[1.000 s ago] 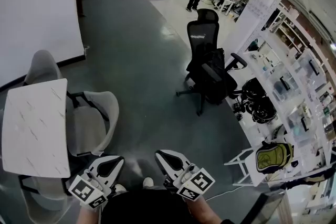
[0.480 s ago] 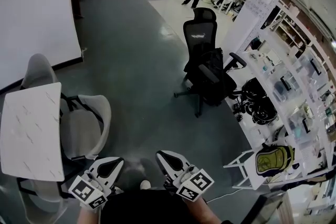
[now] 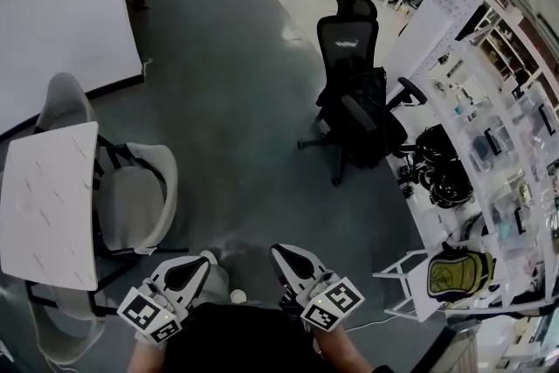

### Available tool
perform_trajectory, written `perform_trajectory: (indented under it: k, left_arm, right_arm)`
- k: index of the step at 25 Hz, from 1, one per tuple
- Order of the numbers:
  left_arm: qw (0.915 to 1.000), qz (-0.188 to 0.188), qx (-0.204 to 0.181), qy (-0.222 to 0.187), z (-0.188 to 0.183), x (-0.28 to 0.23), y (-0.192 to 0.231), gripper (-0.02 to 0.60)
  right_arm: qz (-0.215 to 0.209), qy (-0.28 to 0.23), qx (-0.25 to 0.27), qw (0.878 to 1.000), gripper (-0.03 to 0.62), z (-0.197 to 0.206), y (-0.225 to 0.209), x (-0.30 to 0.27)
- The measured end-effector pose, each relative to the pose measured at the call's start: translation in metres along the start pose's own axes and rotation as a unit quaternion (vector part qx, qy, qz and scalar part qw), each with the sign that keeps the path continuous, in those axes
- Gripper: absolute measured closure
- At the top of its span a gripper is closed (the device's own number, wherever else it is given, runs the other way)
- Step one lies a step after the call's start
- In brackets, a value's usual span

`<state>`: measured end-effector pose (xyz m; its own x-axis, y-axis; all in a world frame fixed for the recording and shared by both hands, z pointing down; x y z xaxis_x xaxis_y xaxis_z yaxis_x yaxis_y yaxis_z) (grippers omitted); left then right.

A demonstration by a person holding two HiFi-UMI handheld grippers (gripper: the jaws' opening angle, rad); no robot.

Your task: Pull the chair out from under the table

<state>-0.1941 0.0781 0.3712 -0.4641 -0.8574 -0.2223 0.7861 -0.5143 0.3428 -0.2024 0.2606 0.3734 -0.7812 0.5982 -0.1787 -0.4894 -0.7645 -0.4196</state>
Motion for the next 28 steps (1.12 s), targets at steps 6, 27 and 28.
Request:
perform_trajectory:
  k: [6,27,28]
  left_arm:
    - [0.9999,0.002,0.015,0.006,0.0,-0.035,0.041,0.577]
    - [0.9913,-0.097,0.085,-0.028,-0.081,-0.108,0.247,0.577]
    - [0.9888,-0.112,0.092,-0.036,-0.082,-0.103,0.252,0.577]
  right_arm:
    - [0.008,0.022,-0.005,1.0,0.582,-0.002,-0.039,-0.036]
    - [-0.141,0.105,-0.007,0.984,0.58,-0.109,-0.145,-0.307]
    - [-0.157,0.111,-0.001,0.981,0.58,-0.111,-0.141,-0.321]
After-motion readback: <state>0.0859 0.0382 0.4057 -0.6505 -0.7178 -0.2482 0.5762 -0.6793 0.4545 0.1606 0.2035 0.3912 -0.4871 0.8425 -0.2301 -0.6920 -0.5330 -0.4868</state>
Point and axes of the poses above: the fingertips, and each gripper's own axes: x backward along the fingers, y to its left, z out of its underside, the point moved 3 cm from there along x, backward along the fingers, and after that the axes turned 7 degrees about y, right-handed, at the moved point
